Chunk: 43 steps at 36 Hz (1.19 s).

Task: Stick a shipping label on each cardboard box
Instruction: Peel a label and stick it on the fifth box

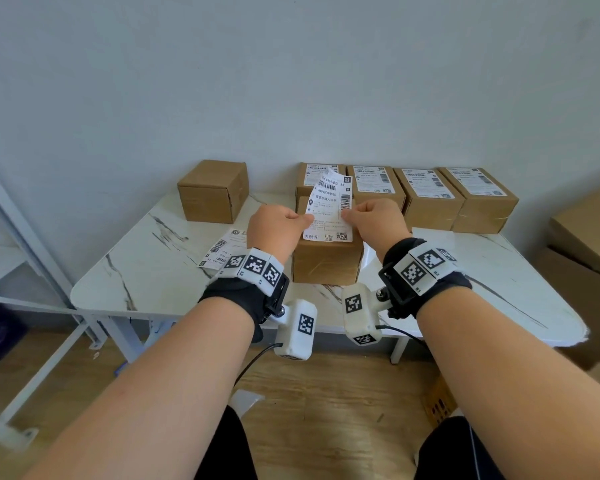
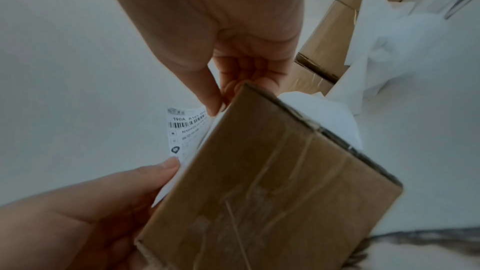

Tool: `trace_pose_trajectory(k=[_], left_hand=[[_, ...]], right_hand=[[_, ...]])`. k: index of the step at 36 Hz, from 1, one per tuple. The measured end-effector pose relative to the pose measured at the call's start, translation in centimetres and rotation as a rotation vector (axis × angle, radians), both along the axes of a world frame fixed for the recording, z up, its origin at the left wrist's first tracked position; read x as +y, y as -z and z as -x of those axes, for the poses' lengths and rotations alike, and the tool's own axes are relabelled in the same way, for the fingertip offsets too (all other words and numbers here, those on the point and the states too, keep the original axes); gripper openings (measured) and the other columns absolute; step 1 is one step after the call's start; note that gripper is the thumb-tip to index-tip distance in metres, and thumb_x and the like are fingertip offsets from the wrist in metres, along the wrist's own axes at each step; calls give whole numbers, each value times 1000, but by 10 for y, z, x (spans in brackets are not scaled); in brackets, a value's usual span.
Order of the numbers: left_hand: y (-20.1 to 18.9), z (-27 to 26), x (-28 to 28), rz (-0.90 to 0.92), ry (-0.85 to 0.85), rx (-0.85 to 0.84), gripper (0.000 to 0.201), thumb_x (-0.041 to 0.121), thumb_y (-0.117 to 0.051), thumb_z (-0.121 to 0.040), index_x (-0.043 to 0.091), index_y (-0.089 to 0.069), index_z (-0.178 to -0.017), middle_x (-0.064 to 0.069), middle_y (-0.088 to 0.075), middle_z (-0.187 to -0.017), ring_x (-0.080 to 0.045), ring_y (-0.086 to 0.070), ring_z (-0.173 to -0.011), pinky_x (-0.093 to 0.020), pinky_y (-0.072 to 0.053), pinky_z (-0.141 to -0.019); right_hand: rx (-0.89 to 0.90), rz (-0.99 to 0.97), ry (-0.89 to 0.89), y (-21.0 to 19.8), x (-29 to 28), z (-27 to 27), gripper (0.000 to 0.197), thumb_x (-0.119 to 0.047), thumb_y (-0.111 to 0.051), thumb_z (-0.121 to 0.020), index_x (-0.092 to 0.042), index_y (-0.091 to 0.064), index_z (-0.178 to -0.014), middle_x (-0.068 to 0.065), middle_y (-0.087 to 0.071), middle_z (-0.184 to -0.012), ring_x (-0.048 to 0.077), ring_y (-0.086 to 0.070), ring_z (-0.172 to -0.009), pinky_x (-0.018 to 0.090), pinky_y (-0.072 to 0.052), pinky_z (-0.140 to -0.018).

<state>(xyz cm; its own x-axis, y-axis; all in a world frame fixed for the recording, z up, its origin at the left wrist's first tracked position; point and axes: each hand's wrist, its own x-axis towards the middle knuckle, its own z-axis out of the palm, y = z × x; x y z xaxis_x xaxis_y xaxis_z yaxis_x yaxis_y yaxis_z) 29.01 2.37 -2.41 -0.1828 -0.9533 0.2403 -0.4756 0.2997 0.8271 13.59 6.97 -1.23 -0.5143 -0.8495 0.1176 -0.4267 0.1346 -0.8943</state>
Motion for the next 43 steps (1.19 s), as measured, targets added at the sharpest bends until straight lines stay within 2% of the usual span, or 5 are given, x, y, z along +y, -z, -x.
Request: trace_pose_trajectory(k=[9, 19, 27, 36, 43], left_hand=[[5, 3, -3, 21, -30, 0, 24, 37, -70, -84, 14, -75, -81, 0, -71, -76, -17, -65, -74, -26, -48, -64], [5, 4, 2, 80, -49, -35, 23, 34, -69, -84, 13, -76, -79, 0, -72, -81, -17, -66, -76, -31, -54, -72], [7, 7, 9, 175, -72, -106, 31, 30, -67, -86, 6, -72, -67, -4, -68, -66, -19, -60, -63, -25, -42, -61], [15, 10, 10, 339, -96, -184, 32, 21, -65, -86, 13, -53, -58, -3, -55, -77, -19, -50, -81, -27, -37, -69], [16, 9, 7, 385, -101, -257, 23, 28, -62, -88, 15, -58, -69, -3, -56, -89, -21, -48, -91, -29, -40, -78]], right_hand=[[100, 1, 20, 6, -2, 0, 21, -22, -65, -91, -13, -61, -72, 2, -70, -80, 15, -64, -72, 27, -55, -67], [166, 5, 45, 8, -3, -4, 21, -22, -64, -90, -1, -68, -91, 8, -72, -90, 22, -69, -84, 38, -59, -78], [289, 8, 82, 9, -2, -9, 18, -22, -62, -89, -5, -68, -89, 8, -70, -87, 23, -66, -80, 37, -57, -74], [404, 46, 88, 17, -5, -11, 12, -18, -59, -90, -8, -63, -84, 7, -66, -84, 22, -60, -79, 30, -45, -65], [505, 95, 102, 26, -9, -11, 14, -17, -60, -90, -14, -52, -78, 2, -49, -90, 23, -53, -86, 30, -44, -76]])
